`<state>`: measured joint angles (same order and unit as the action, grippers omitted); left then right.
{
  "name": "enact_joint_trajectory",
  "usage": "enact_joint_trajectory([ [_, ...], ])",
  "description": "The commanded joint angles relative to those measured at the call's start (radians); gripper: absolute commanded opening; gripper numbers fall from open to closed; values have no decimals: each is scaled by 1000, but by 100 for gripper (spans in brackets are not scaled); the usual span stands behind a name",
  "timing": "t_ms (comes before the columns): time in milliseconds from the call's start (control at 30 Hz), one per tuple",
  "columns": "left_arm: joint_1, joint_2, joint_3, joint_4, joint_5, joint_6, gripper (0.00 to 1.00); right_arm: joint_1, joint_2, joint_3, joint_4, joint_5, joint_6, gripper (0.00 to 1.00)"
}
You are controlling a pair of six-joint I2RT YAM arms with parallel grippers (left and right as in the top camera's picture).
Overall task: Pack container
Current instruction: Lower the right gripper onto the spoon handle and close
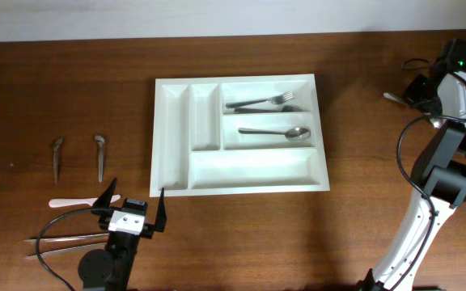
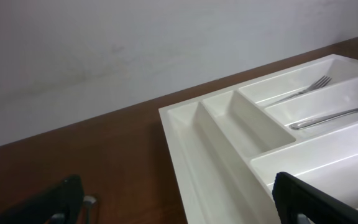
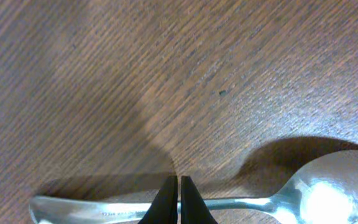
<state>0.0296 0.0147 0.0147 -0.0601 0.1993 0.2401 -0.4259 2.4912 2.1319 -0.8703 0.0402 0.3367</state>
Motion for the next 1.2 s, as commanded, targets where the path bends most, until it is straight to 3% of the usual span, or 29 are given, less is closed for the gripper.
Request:
enact_joint_trajectory([
  [0,6,-4,-6,0,14,9,99,0,20,15,-6,-3,-12,4],
  [467,6,-4,-6,0,14,9,99,0,20,15,-88,-3,-19,4],
  [1167,6,-4,-6,0,14,9,99,0,19,15,-388,-3,20,4],
])
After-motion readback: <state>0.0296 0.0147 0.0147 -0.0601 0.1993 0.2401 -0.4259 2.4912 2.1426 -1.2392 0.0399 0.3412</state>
